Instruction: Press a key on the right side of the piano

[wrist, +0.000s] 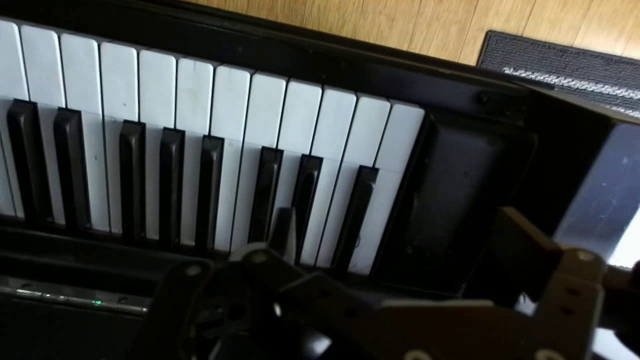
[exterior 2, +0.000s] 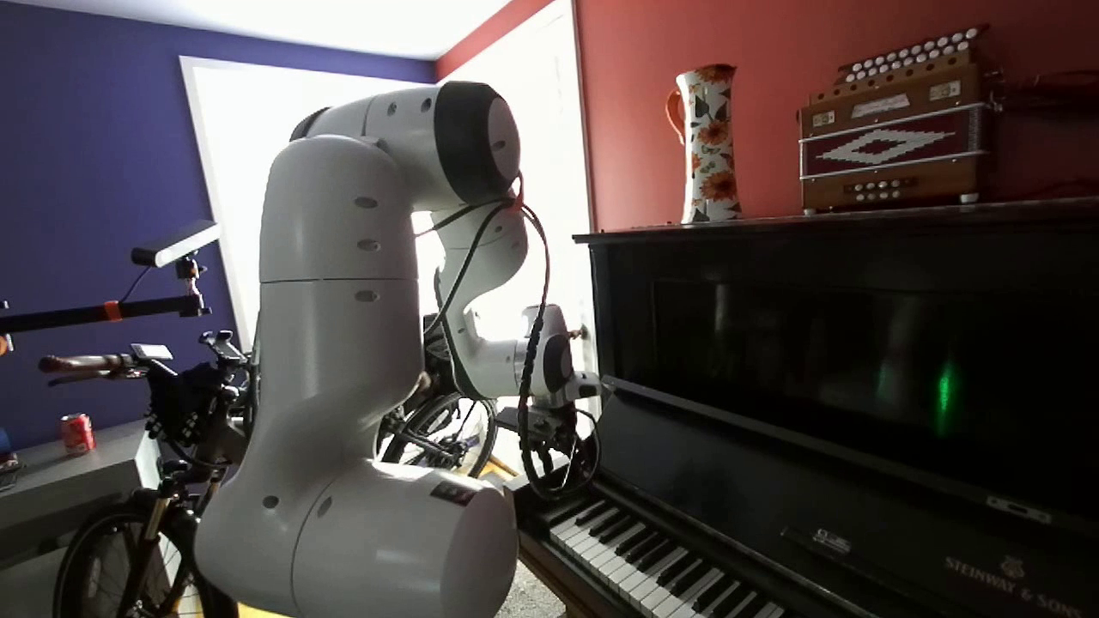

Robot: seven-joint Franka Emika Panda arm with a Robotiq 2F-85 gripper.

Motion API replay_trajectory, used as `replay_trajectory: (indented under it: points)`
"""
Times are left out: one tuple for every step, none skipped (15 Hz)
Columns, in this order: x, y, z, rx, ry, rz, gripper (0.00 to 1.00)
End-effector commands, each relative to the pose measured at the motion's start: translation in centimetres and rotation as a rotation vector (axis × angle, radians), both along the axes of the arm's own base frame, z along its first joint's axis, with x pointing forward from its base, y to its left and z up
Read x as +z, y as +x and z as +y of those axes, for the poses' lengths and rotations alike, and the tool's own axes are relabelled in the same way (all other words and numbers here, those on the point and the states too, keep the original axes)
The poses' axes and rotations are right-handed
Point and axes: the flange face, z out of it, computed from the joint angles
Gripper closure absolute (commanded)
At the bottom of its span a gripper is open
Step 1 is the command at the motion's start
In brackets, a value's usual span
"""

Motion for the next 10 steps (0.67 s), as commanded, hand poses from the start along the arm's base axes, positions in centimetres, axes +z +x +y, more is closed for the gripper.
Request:
replay_trajectory:
  points:
    - [2.4, -1.9, -0.5, -0.002, -0.004, 0.001, 0.01]
    - [2.9, -2.3, -0.3, 0.001, 0.005, 0.009, 0.0]
    - [3.4, -2.6, -0.3, -0.001, 0.005, 0.013, 0.0]
    - [3.9, -3.0, -0.2, 0.003, 0.009, 0.019, 0.0]
    - [4.3, -3.3, -0.2, -0.001, 0.009, 0.022, 0.0]
    - [4.8, -3.7, -0.1, -0.002, 0.015, 0.023, 0.0]
    - [5.2, -3.9, 0.0, -0.003, 0.024, 0.025, 0.0]
    - [5.6, -4.3, 0.1, -0.01, 0.028, 0.031, 0.0]
    - [6.0, -4.6, 0.1, -0.008, 0.04, 0.039, 0.0]
    - [6.3, -4.9, 0.2, -0.005, 0.052, 0.038, 0.0]
